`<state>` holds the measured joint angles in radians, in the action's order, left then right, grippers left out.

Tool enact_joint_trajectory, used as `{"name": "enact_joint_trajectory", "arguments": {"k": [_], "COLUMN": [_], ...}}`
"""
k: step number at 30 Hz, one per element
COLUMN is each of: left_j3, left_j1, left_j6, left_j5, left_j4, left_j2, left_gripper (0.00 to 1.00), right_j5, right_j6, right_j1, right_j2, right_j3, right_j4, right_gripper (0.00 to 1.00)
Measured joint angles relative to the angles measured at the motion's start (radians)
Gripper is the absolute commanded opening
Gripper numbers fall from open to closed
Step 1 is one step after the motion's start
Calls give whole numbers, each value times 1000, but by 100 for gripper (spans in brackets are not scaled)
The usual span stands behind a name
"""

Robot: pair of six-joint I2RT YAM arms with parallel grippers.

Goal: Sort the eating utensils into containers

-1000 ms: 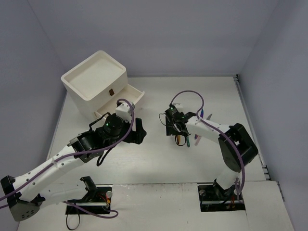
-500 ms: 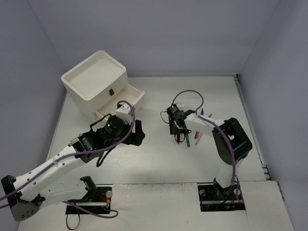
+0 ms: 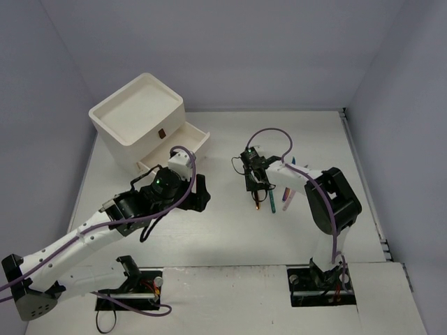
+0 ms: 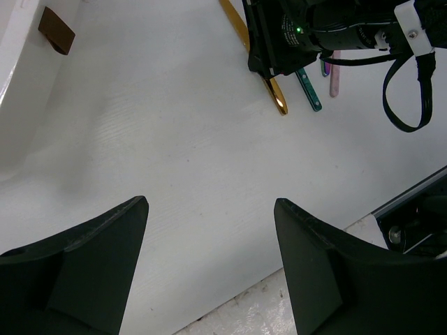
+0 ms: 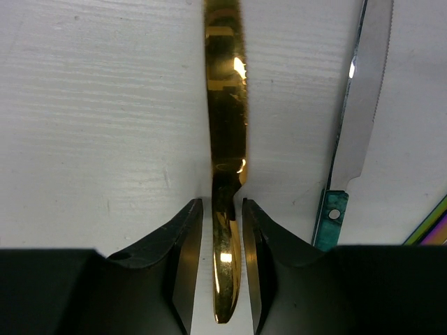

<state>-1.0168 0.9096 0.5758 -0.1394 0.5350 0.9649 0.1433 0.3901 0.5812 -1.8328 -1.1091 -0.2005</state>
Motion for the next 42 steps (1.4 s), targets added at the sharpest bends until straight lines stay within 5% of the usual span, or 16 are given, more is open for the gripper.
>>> {"name": "enact_joint_trajectory", "arguments": {"k": [8,16,42], "left_j3": [0,0,48], "left_j1": [0,0,4], "left_j6": [0,0,45], "left_j5": [1,3,69], "left_j4": [0,5,-78], "left_j2": [0,1,103], "left_gripper": [70,70,70], "right_j5": [-19,-58,-118], "right_j6": [1,-4,145], "right_j1": [-2,-5,-6], "right_j2": [-7,-20,17], "right_j3": [-4,-14,16], "right_j4": [12,35,40], "right_gripper": [31,0,0]}}
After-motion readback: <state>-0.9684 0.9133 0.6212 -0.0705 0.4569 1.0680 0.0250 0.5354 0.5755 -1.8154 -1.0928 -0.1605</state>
